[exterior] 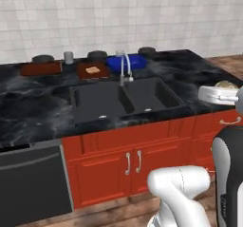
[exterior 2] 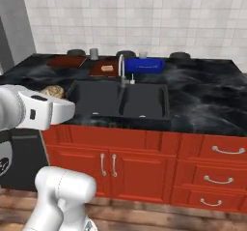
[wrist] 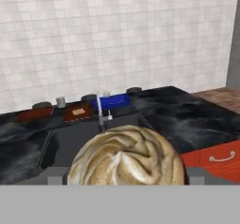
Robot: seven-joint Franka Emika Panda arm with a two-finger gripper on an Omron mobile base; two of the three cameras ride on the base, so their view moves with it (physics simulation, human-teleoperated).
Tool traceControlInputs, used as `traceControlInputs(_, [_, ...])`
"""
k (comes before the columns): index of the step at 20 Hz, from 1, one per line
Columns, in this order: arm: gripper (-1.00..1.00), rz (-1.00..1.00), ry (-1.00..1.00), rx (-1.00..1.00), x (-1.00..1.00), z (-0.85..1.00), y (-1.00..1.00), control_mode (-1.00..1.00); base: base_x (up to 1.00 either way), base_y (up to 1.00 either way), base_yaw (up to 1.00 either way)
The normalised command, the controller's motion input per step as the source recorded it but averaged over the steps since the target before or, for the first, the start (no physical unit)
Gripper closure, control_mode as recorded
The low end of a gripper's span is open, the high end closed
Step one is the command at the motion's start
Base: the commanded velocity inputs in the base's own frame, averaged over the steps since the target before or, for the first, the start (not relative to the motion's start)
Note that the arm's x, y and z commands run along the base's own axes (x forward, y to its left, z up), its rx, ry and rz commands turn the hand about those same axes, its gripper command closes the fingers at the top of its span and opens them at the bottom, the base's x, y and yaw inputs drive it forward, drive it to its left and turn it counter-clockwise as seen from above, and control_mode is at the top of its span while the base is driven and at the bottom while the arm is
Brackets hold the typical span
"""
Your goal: Take the donut and cupcake from the fridge and place them on the empty tray on the dining counter.
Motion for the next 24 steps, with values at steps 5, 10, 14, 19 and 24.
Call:
traceControlInputs(5, [1.00,0.00,0.00,0.00,0.00,0.00,0.00,1.00,0.63,-1.00,0.00])
traceControlInputs(10, [1.00,0.00,0.00,0.00,0.00,0.00,0.00,1.00,0.22,-1.00,0.00])
traceControlInputs(14, [1.00,0.00,0.00,0.00,0.00,0.00,0.00,1.00,0.04,-1.00,0.00])
traceControlInputs(19, [1.00,0.00,0.00,0.00,0.00,0.00,0.00,1.00,0.03,-1.00,0.00])
traceControlInputs(24, [1.00,0.00,0.00,0.00,0.00,0.00,0.00,1.00,0.02,-1.00,0.02])
